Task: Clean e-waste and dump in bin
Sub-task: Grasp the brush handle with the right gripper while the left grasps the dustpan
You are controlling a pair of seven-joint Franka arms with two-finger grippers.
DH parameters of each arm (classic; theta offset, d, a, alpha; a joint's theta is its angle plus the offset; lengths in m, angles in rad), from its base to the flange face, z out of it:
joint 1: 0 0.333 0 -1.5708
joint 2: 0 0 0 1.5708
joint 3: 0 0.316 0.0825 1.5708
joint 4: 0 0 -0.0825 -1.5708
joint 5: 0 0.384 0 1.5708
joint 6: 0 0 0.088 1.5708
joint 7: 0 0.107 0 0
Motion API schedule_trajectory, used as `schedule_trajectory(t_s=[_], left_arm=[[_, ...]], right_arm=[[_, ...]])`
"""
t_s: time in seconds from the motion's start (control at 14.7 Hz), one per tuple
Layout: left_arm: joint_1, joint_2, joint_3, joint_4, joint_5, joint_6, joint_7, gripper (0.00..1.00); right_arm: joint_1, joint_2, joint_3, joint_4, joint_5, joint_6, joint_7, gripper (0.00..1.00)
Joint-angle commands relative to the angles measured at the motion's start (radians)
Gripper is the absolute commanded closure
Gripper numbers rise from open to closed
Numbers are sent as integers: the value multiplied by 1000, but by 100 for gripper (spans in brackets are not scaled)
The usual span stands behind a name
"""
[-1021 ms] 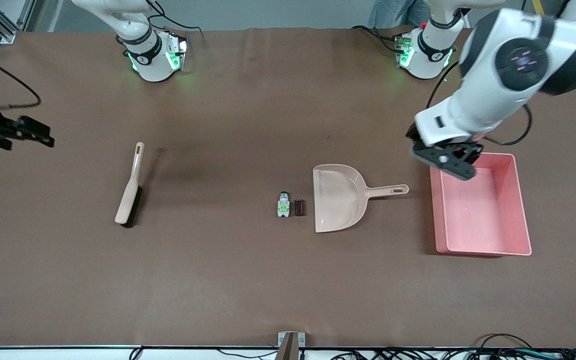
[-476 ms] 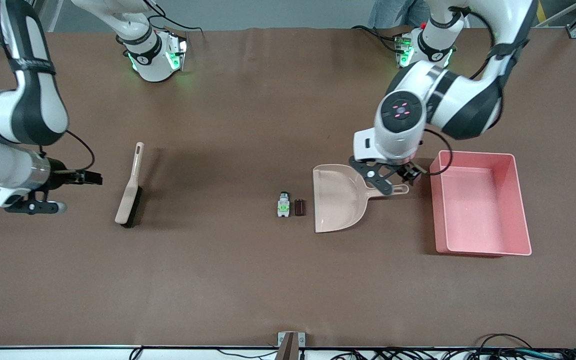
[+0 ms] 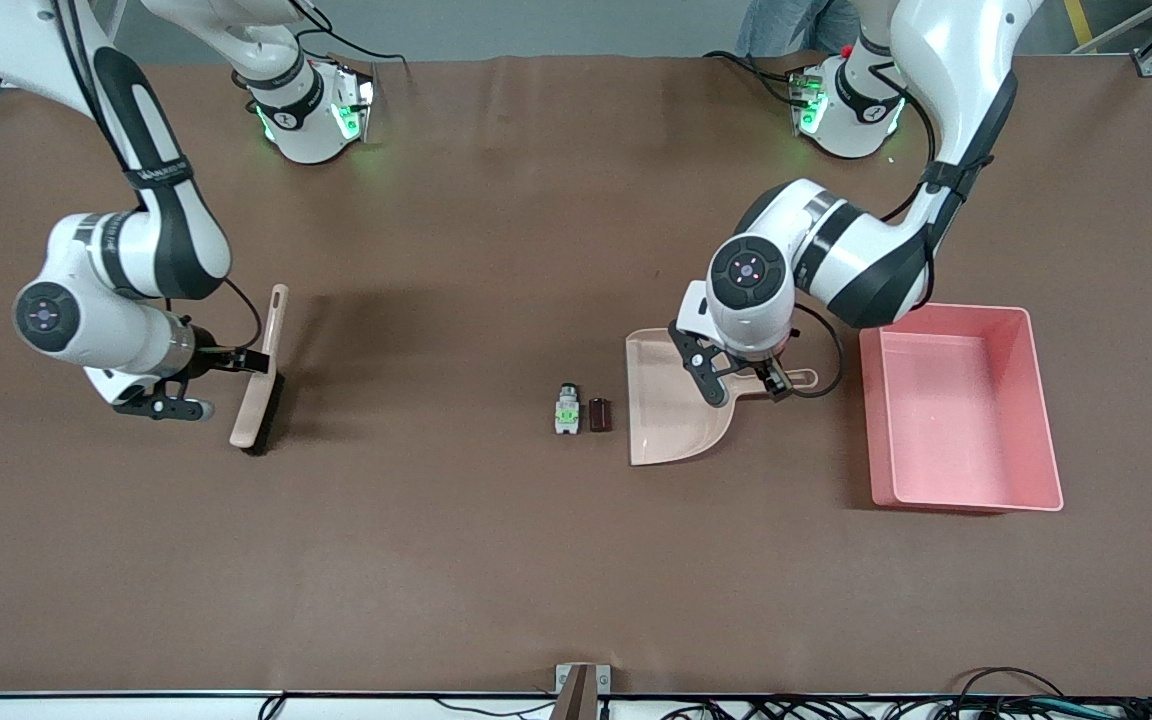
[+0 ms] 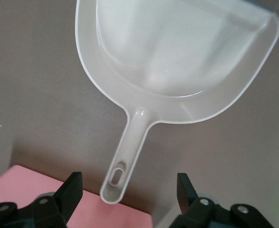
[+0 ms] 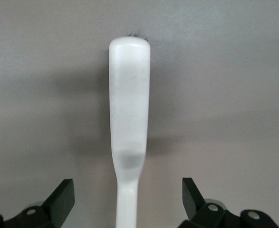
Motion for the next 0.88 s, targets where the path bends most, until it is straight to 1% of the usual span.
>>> schedule_trajectory(t_s=[0.0,0.2,0.41,0.48,0.54,0.82], left_arm=[[0,38,-7,-6,46,18,52,15],[2,72,-7,-6,88,50,83,15],[2,88,-7,-6,120,56,84,16],[5,92,-7,-6,123,58,98,17],[7,95,-7,-8,123,61,113,19],[2,120,-7,-8,128,75,118,24]], right_arm=[[21,29,2,-38,8,80,58,0],[18,43,0,-46,8,123,55,3],[18,44,0,-92,6,204,54,5],[15,44,-1,-92,6,203,52,7],[12,43,0,-92,6,197,52,10],[-1,43,-1,-92,6,201,49,35]])
